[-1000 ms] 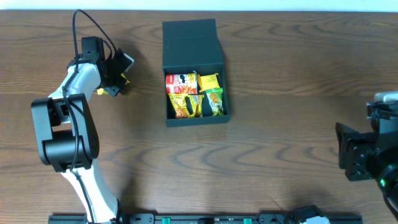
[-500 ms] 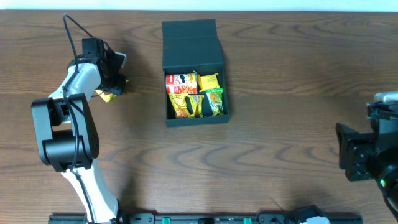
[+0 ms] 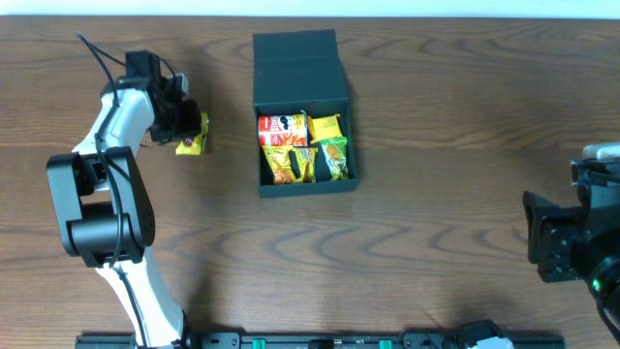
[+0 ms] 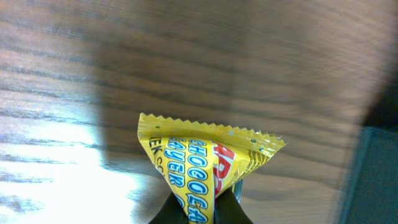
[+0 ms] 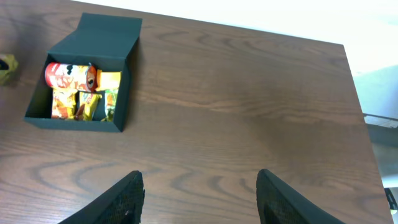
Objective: Pack container
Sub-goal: 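Carry the Pollo candy into the box and release it with left gripper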
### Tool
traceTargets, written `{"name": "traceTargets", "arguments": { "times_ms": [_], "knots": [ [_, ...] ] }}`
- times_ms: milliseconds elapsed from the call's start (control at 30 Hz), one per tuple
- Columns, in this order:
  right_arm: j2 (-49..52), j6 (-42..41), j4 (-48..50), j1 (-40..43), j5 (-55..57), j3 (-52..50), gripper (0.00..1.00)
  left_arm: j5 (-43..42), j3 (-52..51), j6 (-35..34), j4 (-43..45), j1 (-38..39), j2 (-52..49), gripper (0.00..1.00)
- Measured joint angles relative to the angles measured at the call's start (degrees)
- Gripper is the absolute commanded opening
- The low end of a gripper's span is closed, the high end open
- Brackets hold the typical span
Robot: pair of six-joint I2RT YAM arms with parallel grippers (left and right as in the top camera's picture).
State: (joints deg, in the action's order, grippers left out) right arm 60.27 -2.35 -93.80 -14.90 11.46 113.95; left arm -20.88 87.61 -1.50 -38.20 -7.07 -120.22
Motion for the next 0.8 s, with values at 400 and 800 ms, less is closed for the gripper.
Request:
{"name": "traceTargets", "arguments": {
  "times_ms": [400,800],
  "knots": [
    [0.0,0.0,-0.09,0.0,0.0,0.0,0.6,-3.08,9.68,-11.34,-7.87,14.58,13.44,0.06],
    [0.0,0.0,-0.74,0.0,-0.04,0.0,0.61,17.11,10.16,-34.03,-9.86,41.03,13.73,0.06]
  ]
}}
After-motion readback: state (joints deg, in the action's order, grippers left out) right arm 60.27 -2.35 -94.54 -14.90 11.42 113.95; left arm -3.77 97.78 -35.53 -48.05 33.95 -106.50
